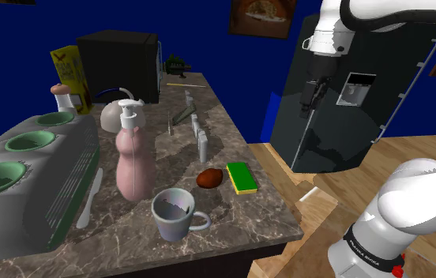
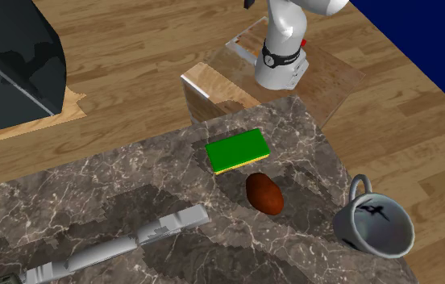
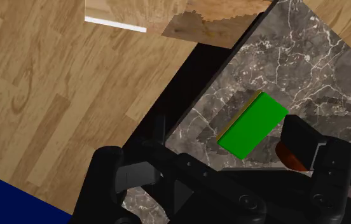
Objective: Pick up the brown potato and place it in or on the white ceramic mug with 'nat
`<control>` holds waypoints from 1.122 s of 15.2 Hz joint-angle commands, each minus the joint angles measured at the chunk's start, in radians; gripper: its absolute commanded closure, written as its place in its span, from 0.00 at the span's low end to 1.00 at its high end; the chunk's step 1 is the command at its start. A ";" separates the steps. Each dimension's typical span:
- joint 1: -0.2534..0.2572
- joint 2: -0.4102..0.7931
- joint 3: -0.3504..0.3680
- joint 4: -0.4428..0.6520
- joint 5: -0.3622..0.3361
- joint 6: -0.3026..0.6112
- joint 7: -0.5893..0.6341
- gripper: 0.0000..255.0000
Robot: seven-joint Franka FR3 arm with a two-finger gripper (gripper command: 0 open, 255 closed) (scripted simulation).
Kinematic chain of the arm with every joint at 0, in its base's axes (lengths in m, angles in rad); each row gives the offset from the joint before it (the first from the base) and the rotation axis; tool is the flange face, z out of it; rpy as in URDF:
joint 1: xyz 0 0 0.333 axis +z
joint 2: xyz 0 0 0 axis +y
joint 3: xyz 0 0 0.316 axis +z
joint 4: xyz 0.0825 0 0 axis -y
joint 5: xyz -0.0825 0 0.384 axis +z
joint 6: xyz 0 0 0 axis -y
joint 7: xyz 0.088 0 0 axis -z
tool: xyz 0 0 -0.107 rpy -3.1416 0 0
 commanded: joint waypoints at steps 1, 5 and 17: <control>0.000 0.000 0.000 0.000 0.000 0.000 0.000 0.00; 0.050 0.131 0.053 0.028 -0.014 0.090 -0.055 0.00; 0.167 0.517 0.231 0.155 -0.123 0.298 -0.169 0.00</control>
